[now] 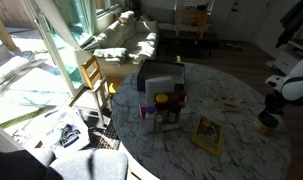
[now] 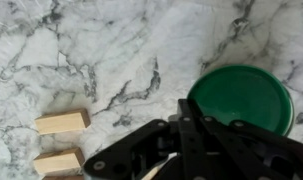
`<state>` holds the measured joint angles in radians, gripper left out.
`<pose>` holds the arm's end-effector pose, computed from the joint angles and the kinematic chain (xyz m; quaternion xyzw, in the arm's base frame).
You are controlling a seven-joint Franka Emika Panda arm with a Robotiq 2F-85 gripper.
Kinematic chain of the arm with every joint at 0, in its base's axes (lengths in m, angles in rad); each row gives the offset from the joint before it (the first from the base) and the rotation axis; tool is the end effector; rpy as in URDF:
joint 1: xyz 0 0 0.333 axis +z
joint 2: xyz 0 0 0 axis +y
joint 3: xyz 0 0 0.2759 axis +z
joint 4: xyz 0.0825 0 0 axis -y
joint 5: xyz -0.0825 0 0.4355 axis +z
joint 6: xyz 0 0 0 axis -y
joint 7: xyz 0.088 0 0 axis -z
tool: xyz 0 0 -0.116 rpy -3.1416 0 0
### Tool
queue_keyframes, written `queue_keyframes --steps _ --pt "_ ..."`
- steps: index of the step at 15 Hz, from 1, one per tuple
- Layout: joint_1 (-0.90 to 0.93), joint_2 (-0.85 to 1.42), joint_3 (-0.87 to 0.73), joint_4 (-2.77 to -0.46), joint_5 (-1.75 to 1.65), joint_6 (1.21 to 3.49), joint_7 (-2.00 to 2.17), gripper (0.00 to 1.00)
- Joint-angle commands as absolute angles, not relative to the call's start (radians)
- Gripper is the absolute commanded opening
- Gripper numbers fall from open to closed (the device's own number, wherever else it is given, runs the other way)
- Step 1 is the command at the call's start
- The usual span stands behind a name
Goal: Put the green lid on the yellow tin
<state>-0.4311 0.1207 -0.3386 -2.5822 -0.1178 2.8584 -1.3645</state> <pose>0.3448 -0.3349 0.1398 0.9337 0.3466 0.0028 0.0896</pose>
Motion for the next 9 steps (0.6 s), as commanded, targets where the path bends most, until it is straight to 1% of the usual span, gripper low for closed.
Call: queue_keyframes --steps 1,9 --pt "-0.435 0.105 -0.342 -2.607 -0.122 2.856 -1.364 0.00" --pt "-0.424 0.090 -0.369 -2.621 -0.171 2.867 -1.262 0.00"
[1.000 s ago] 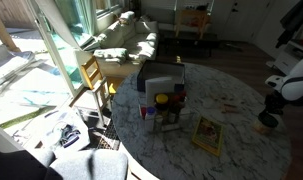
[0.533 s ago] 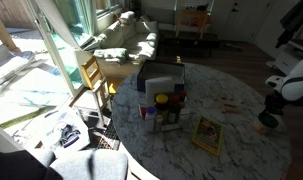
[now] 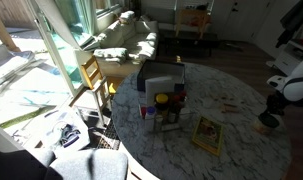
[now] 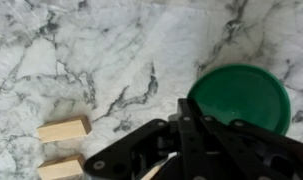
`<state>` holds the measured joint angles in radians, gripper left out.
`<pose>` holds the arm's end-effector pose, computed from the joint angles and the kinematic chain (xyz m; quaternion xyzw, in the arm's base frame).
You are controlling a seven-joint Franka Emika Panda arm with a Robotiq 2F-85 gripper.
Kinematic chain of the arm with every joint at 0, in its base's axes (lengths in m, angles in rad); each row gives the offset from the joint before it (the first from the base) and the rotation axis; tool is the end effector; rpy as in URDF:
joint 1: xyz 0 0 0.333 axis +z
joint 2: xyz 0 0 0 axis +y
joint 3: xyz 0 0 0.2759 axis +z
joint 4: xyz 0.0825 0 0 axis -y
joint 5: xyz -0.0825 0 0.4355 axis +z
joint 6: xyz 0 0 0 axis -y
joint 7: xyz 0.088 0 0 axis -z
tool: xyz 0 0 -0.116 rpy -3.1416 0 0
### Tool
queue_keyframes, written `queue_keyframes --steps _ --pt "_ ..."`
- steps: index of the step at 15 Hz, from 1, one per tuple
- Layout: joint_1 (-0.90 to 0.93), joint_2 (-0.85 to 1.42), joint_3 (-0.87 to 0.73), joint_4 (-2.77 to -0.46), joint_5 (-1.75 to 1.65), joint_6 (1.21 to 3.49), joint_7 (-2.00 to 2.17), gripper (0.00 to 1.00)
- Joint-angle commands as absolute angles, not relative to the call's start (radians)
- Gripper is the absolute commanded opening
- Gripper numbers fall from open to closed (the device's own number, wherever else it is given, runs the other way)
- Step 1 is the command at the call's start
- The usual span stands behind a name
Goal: Put the green lid on the yellow tin
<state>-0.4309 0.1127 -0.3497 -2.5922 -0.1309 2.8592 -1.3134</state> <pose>0.3396 -0.3359 0.1400 0.9421 0.3231 0.0029 0.0897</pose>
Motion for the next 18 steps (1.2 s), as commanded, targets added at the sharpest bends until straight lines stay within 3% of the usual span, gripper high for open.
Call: queue_keyframes --steps 1,18 --pt "-0.423 0.087 -0.369 -2.624 -0.173 2.866 -1.253 0.00" --pt "-0.418 0.069 -0.379 -2.647 -0.274 2.874 -1.091 0.00"
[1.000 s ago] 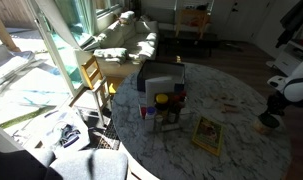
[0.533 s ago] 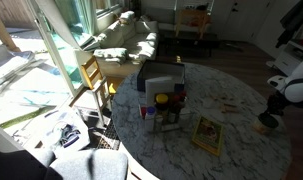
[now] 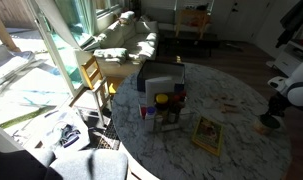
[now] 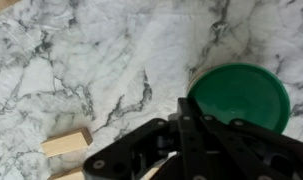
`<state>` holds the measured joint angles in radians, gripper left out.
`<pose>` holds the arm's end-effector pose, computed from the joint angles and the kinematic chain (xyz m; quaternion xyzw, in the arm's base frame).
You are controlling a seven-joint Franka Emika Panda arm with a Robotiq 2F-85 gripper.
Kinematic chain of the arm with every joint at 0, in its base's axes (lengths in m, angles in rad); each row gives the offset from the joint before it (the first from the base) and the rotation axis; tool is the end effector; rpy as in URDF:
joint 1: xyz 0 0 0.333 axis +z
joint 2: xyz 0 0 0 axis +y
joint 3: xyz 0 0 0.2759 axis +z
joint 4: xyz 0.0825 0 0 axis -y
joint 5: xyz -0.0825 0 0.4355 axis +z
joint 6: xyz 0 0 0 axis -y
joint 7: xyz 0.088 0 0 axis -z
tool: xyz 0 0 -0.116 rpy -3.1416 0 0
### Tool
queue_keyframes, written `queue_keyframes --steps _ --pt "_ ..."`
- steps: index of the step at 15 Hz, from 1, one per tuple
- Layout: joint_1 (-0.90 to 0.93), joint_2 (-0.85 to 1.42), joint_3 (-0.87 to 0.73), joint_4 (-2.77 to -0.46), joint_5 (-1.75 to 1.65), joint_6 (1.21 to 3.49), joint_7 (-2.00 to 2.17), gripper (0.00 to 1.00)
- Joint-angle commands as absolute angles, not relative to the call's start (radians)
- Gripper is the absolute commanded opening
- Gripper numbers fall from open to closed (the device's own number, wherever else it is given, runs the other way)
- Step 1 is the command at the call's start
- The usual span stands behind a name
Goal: Put the green lid on the yellow tin
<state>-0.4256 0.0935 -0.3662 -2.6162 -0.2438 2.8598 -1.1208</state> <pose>0.3346 -0.3291 0.1394 0.9563 0.2761 -0.0049 0.0960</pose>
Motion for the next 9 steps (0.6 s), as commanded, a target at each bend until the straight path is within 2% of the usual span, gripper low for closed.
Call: queue_keyframes --steps 1,9 --pt "-0.418 0.064 -0.376 -2.650 -0.270 2.875 -1.092 0.00" --pt "-0.411 0.060 -0.370 -2.653 -0.258 2.902 -1.079 0.00"
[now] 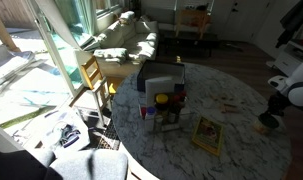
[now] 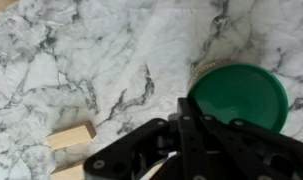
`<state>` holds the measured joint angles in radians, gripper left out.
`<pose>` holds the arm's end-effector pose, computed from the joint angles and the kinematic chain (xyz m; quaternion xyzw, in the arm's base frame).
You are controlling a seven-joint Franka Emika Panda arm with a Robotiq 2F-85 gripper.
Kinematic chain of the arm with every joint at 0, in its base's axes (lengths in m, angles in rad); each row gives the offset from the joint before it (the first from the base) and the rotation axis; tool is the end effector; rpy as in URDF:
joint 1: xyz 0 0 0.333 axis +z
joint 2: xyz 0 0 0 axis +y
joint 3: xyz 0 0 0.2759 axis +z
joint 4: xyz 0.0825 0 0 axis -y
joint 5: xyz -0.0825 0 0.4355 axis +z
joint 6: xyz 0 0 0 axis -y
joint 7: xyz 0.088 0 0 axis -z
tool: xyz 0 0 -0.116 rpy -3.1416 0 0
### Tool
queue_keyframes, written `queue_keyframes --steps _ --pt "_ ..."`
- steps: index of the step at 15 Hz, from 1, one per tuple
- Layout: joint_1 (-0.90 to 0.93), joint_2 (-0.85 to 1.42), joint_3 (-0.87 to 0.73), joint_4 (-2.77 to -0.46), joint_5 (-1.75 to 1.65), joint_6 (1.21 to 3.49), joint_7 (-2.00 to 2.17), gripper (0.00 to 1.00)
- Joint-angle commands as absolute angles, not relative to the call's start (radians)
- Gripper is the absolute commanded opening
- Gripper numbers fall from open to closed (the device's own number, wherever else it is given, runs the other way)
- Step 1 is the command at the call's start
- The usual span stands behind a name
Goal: Put the green lid on the yellow tin
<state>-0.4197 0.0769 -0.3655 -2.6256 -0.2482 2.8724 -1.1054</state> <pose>0.3378 -0.3256 0.1446 0.9564 0.2736 0.0038 0.1022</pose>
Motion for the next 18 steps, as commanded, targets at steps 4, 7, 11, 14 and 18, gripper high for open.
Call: queue_keyframes --steps 4,7,11,14,18 --pt "-0.408 0.071 -0.375 -2.647 -0.276 2.907 -1.066 0.00" --pt "-0.410 0.075 -0.380 -2.644 -0.292 2.902 -1.060 0.00" --pt "-0.410 0.069 -0.375 -2.646 -0.288 2.897 -1.069 0.33" --pt "-0.412 0.045 -0.367 -2.654 -0.262 2.893 -1.090 0.56" --pt "-0.407 -0.011 -0.370 -2.646 -0.272 2.857 -1.078 0.84"
